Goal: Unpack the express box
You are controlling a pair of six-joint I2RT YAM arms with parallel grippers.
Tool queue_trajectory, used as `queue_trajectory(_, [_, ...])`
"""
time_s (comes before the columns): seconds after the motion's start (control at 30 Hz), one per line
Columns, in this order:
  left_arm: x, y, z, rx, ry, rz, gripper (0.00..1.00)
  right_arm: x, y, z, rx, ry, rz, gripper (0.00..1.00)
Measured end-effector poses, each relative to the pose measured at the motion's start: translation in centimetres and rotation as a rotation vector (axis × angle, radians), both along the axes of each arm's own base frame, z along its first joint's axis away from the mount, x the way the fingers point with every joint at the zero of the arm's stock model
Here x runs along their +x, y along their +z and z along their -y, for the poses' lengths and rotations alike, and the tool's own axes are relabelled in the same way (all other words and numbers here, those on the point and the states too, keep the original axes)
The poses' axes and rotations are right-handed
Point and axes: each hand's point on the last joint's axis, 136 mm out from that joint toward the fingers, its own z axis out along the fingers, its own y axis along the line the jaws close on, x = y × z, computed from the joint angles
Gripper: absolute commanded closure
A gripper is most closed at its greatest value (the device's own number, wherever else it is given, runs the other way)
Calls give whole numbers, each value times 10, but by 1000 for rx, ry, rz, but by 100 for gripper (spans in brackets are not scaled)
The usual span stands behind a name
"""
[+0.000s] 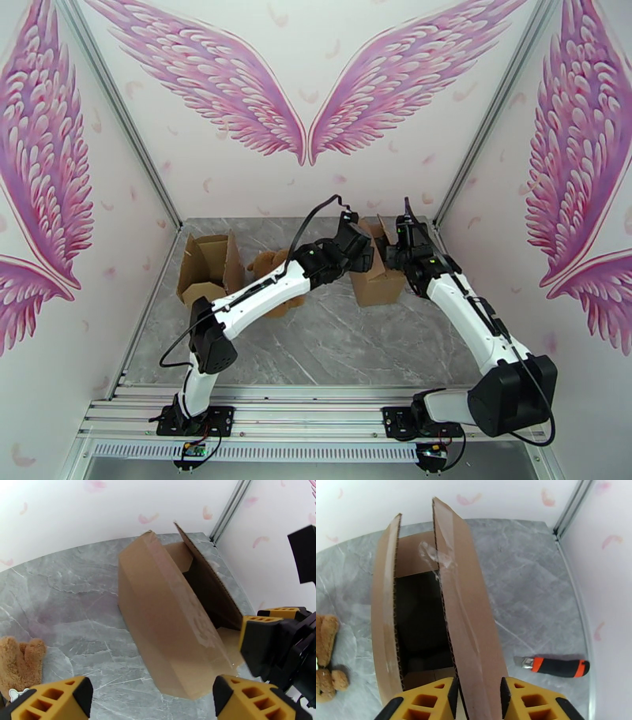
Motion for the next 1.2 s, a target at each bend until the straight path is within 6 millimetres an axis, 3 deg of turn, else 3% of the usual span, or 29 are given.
queue_trajectory(0.17, [-9, -2, 3, 89, -7, 56, 11, -4, -3, -6, 34, 23, -25, 100])
queue_trajectory(0.33, [-27, -2, 17, 205, -63, 154, 6, -17, 6, -19, 131, 55, -23, 100])
queue_trajectory(0.5, [-34, -10, 16, 301, -77, 196, 5, -32, 21, -19, 178, 46, -1, 100])
queue_trajectory(0.53, [-34, -12, 15, 310, -77, 196, 5, -34, 24, -20, 181, 51, 8, 96])
queue_trajectory(0.63, [-34, -22, 13, 330, -75, 193, 5, -36, 28, -21, 181, 57, 19, 63])
queue_trajectory(0.73, [-34, -33, 8, 344, -73, 180, 5, -34, 25, -19, 152, 60, 10, 52])
queue_trajectory(0.83, [-34, -35, 2, 341, -67, 171, 4, -25, 18, -14, 101, 51, -20, 48])
queue_trajectory(1.03, [-31, -15, -8, 292, -41, 188, 4, -4, -4, -16, 52, 66, -89, 43])
queue_trajectory(1.2, [-30, -4, -12, 257, -26, 198, 4, 10, -13, -11, -4, 52, -130, 50])
